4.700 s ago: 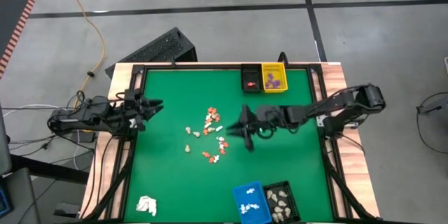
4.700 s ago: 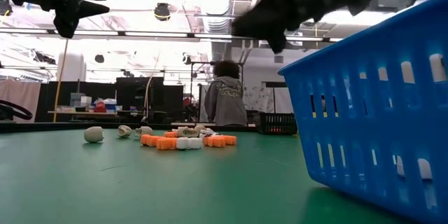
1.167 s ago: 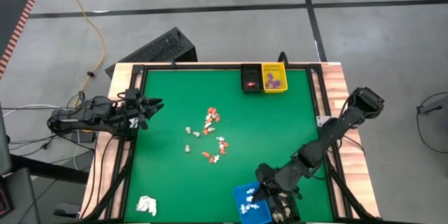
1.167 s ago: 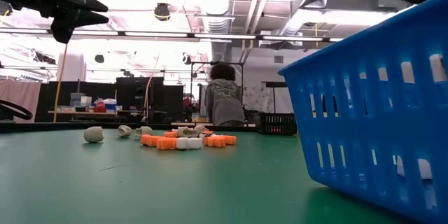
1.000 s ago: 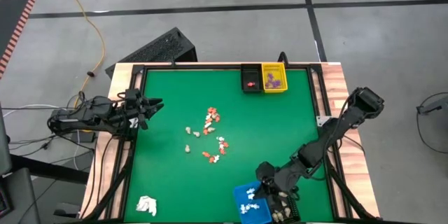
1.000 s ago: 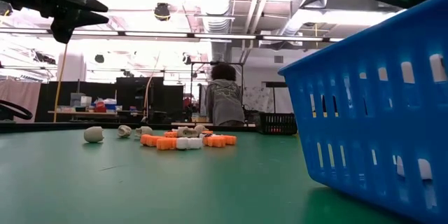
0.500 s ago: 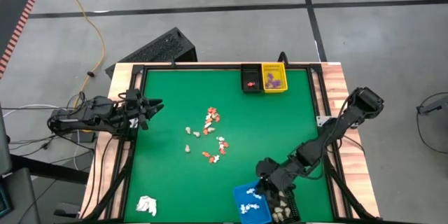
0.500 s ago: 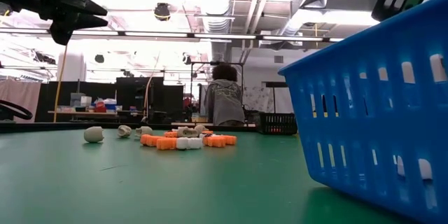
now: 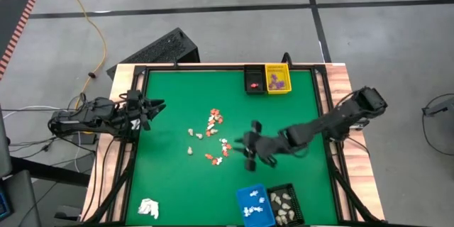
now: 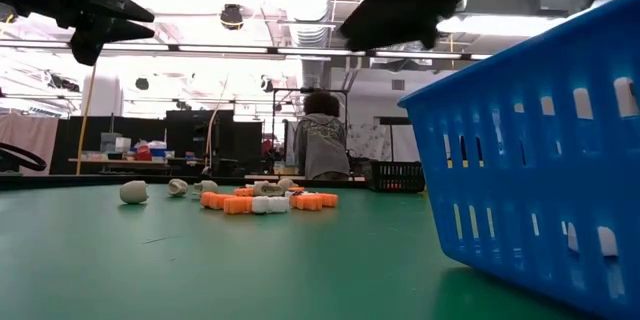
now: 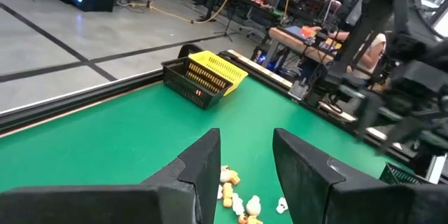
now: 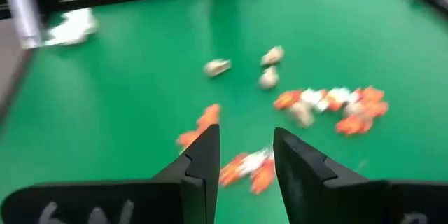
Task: Sort Halloween decoration
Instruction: Put the orange skeleton toy into the top black basket
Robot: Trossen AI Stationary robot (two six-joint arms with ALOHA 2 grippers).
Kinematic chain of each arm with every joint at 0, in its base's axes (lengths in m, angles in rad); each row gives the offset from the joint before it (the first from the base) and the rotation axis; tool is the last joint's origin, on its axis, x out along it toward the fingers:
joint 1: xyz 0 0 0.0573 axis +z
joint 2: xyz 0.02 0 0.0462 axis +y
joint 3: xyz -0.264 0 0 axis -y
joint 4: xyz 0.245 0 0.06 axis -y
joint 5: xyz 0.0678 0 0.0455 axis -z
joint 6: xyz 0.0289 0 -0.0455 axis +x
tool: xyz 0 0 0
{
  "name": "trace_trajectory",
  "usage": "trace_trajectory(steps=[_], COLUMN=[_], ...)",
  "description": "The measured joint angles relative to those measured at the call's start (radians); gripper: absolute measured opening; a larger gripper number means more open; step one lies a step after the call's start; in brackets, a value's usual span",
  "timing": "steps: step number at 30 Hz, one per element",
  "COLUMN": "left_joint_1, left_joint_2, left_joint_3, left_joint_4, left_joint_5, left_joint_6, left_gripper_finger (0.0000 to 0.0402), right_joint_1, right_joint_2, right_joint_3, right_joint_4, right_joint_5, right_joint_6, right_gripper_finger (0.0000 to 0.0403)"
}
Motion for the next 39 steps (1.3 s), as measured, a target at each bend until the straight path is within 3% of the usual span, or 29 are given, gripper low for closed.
trace_trajectory(steps=[6,11,15,23,31,39], left_joint_1=[0.0,0.0,0.0,0.0,0.0,0.0], left_joint_2=[0.0,0.0,0.0,0.0,0.0,0.0], left_joint_3=[0.0,0.0,0.0,0.0,0.0,0.0], left_joint_4=[-0.001,-0.001,-0.001,-0.006,-0.005,-0.005], left_joint_5=[-0.002,-0.009,-0.009,-0.033,-0.035,-0.034], left_joint_6=[0.0,0.0,0.0,0.002,0.006,0.005], left_gripper_finger=[0.0121,0.0121,0.0121,0.0121,0.0121,0.0121], right_joint_1=[-0.134,-0.248,-0.324,-0.35,-0.348,-0.347], right_joint_2=[0.16,0.296,0.381,0.504,0.523,0.516], right_joint_3=[-0.001,0.0,0.0,0.005,0.009,0.011], right_joint_4=[0.239,0.476,0.474,0.514,0.462,0.358], right_joint_5=[-0.059,-0.061,-0.056,-0.016,0.073,0.085], right_joint_6=[-0.225,-0.164,-0.047,0.049,0.111,0.207], right_gripper_finger=[0.0128,0.0128,0.0128,0.0128,0.0128,0.0118])
